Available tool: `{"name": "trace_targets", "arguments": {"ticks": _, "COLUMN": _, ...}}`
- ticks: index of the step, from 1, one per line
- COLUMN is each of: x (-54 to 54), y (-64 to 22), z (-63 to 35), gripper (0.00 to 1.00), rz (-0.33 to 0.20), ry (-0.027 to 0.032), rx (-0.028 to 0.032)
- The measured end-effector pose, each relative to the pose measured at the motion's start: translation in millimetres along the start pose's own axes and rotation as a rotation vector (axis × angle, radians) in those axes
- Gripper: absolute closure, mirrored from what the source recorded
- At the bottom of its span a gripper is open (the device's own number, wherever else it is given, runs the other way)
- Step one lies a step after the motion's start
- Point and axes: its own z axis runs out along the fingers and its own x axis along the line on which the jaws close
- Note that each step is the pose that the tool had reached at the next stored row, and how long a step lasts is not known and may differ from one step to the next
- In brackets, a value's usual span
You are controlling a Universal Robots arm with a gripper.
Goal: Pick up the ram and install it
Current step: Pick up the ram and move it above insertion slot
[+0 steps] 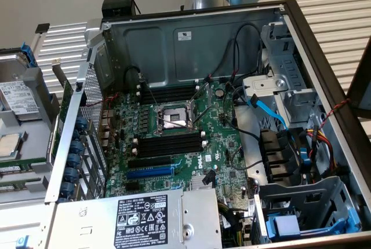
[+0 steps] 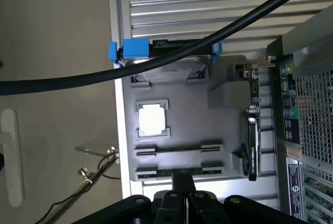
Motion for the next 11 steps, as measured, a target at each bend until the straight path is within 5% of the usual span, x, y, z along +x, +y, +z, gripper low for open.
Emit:
{"name": "trace_targets", "arguments": {"ticks": 8, "x": 0.0, "y": 0.0, "z": 0.0, "gripper": 0.89, "rz": -0.146, "ry": 0.0070, "rx": 0.0001}}
{"name": "trace_targets", "arguments": {"ticks": 11, "x": 0.9, "y": -0.2, "z": 1.2, "gripper": 0.89, "rz": -0.157, "ry": 0.0072, "rx": 0.0001}}
